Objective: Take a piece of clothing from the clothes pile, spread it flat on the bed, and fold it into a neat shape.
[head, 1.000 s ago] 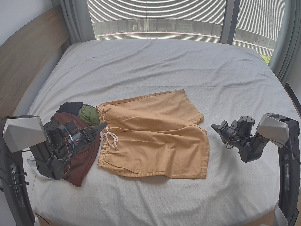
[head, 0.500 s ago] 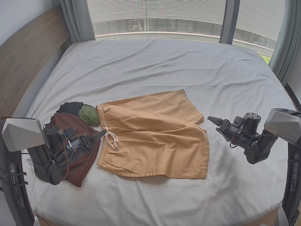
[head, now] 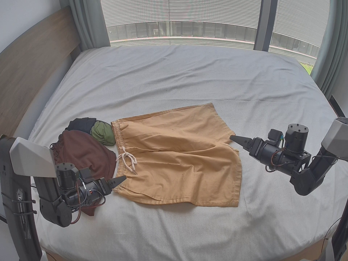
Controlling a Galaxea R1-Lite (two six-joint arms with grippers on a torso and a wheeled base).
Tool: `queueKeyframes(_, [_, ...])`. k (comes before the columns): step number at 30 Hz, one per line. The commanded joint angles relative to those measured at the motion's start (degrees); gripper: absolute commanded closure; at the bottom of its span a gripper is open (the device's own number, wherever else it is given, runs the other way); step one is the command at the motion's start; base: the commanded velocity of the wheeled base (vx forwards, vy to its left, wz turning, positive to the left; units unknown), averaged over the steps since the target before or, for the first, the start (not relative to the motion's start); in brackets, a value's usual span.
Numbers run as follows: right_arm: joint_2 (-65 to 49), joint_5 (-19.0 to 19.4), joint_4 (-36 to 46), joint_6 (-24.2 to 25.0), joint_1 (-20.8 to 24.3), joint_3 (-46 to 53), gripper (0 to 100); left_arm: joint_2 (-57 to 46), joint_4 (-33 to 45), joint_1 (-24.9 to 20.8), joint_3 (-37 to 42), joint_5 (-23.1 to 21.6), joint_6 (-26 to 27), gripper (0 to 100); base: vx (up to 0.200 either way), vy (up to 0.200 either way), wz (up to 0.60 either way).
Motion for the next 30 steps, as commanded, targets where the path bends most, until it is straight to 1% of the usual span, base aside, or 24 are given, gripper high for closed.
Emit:
queueKeyframes(1, [-1.37,0.01,0.05,-0.02,-0.17,-0.07,0,3.60,-0.02,-0.42,-0.22,0.76,-0.06,0,0.000,0.000,0.00])
queueKeyframes(7, [-1.37,0.01,-0.04,-0.02,-0.08,-0.07,0,6.33,0.07,-0.42,-1.80,2.43,-0.06,0,0.000,0.000,0.00])
queueKeyframes(18, [-1.28,0.01,-0.04,-0.02,-0.08,-0.15,0,9.23,0.07,-0.33,-4.09,2.69,-0.14,0,0.000,0.000,0.00])
queueKeyframes(27, [-1.28,0.01,-0.04,-0.02,-0.17,-0.15,0,9.67,0.07,-0.33,-4.70,2.87,-0.23,0,0.000,0.000,0.00])
queueKeyframes(28, [-1.28,0.01,-0.04,-0.02,-0.17,-0.15,0,9.67,0.07,-0.33,-4.70,2.87,-0.23,100,0.000,0.000,0.00])
queueKeyframes(30, [-1.28,0.01,-0.04,-0.02,-0.08,-0.07,0,9.67,0.07,-0.33,-5.05,2.87,-0.23,100,0.000,0.000,0.00])
